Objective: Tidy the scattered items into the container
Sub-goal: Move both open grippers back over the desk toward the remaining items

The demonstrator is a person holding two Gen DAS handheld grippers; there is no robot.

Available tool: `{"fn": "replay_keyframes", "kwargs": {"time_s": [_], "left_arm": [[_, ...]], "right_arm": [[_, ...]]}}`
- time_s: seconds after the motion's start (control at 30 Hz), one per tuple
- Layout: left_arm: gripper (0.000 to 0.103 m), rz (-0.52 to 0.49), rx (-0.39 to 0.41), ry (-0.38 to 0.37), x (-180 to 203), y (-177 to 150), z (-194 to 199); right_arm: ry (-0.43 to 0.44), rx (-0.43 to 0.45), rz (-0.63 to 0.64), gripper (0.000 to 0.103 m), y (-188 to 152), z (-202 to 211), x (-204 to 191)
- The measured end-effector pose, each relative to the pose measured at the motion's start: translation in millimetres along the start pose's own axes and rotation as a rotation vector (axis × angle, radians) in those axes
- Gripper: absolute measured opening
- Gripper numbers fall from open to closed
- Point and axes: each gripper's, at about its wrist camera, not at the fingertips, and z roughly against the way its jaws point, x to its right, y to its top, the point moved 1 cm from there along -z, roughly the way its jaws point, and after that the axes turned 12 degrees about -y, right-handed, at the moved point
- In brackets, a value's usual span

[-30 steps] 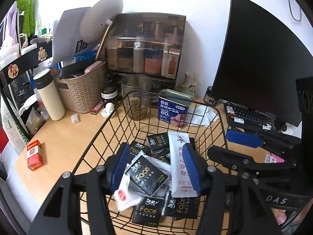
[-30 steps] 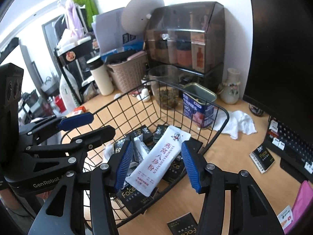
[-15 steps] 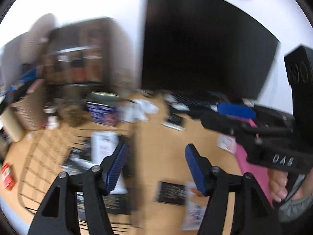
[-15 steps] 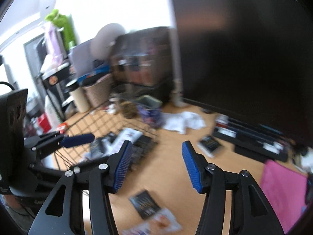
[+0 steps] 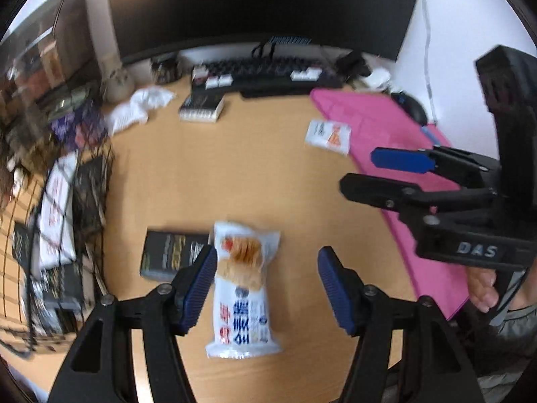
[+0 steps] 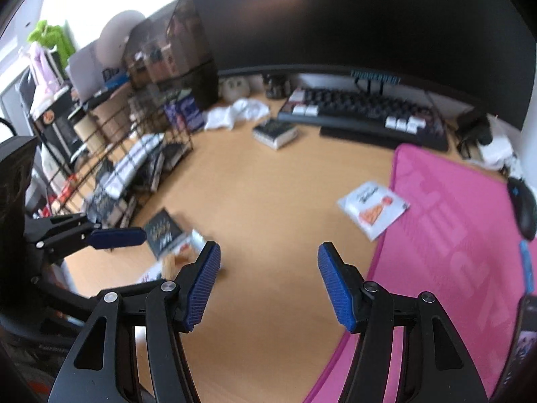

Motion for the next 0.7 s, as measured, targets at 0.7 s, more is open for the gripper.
{"fn": "replay_keyframes", "kwargs": {"time_s": [0.7], "left_arm": [[0.068, -0.094, -0.07, -0.082, 58, 16, -57]], "right_arm": [[-0.022, 0.038, -0.07, 0.061, 7, 11, 44]]}}
